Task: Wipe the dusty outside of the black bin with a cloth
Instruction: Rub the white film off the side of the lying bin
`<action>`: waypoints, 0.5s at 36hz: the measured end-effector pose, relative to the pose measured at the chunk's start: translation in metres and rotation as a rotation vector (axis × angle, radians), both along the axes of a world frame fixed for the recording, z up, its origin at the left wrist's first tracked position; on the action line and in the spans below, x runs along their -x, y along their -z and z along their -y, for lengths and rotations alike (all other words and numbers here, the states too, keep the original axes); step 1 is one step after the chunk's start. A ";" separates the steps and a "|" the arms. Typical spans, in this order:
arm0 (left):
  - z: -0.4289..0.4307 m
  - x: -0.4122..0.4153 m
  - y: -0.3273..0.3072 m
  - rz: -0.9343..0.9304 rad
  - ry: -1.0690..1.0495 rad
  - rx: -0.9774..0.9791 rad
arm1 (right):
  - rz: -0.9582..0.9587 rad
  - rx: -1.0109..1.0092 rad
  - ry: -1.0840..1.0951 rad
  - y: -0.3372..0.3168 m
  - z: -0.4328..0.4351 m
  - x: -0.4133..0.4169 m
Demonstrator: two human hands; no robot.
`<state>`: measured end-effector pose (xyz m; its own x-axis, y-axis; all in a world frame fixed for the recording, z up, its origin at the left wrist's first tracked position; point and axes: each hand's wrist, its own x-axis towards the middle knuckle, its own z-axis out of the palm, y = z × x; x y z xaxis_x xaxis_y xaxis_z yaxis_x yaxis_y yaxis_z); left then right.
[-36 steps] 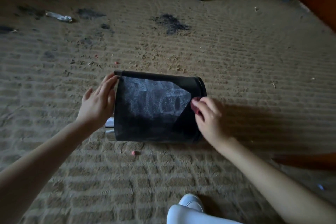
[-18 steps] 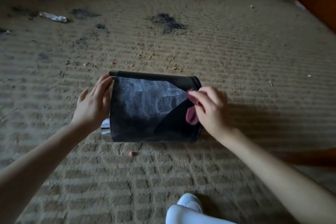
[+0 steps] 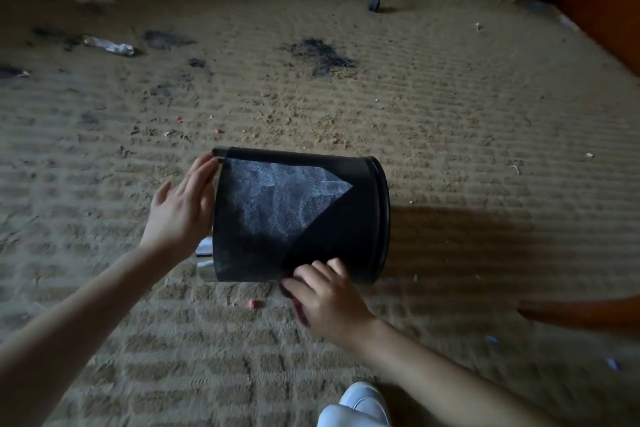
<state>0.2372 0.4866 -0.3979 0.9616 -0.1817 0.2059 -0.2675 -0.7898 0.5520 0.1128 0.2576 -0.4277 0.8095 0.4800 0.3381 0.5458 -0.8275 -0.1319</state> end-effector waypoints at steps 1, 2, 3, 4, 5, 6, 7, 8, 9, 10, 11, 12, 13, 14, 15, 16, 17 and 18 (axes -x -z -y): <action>0.000 0.000 0.001 0.004 -0.003 0.005 | 0.036 -0.040 0.014 -0.007 0.006 -0.003; -0.001 0.001 0.002 0.008 -0.005 0.014 | 0.083 -0.075 0.032 -0.018 0.014 -0.006; -0.001 0.002 0.003 0.010 -0.003 0.022 | 0.135 -0.106 0.058 -0.031 0.023 -0.012; -0.001 0.002 0.003 0.010 0.001 0.027 | 0.184 -0.132 0.099 -0.044 0.033 -0.019; -0.001 0.002 0.003 0.010 0.004 0.030 | 0.221 -0.148 0.153 -0.056 0.045 -0.028; -0.001 0.002 0.003 0.012 0.005 0.031 | 0.242 -0.156 0.219 -0.067 0.058 -0.039; -0.001 0.002 0.003 0.015 0.006 0.031 | 0.249 -0.152 0.289 -0.073 0.070 -0.050; -0.001 0.002 0.003 0.018 0.008 0.031 | 0.243 -0.138 0.359 -0.077 0.081 -0.061; -0.001 0.003 0.003 0.018 0.011 0.031 | 0.224 -0.126 0.419 -0.078 0.089 -0.070; -0.002 0.003 0.003 0.019 0.011 0.031 | 0.198 -0.125 0.460 -0.077 0.093 -0.077; -0.002 0.003 0.003 0.021 0.009 0.031 | 0.173 -0.135 0.479 -0.075 0.093 -0.082; -0.002 0.003 0.004 0.023 0.007 0.029 | 0.158 -0.145 0.480 -0.072 0.090 -0.084; -0.002 0.003 0.004 0.025 0.006 0.026 | 0.150 -0.150 0.472 -0.069 0.084 -0.083; -0.002 0.003 0.004 0.026 0.005 0.024 | 0.145 -0.155 0.457 -0.066 0.076 -0.080; -0.002 0.003 0.005 0.026 0.005 0.026 | 0.137 -0.166 0.433 -0.063 0.067 -0.075; -0.001 0.003 0.005 0.024 0.006 0.031 | 0.125 -0.181 0.404 -0.060 0.056 -0.068; -0.001 0.003 0.005 0.021 0.007 0.037 | 0.116 -0.189 0.364 -0.057 0.045 -0.060; -0.001 0.004 0.005 0.018 0.008 0.042 | 0.114 -0.186 0.313 -0.052 0.032 -0.052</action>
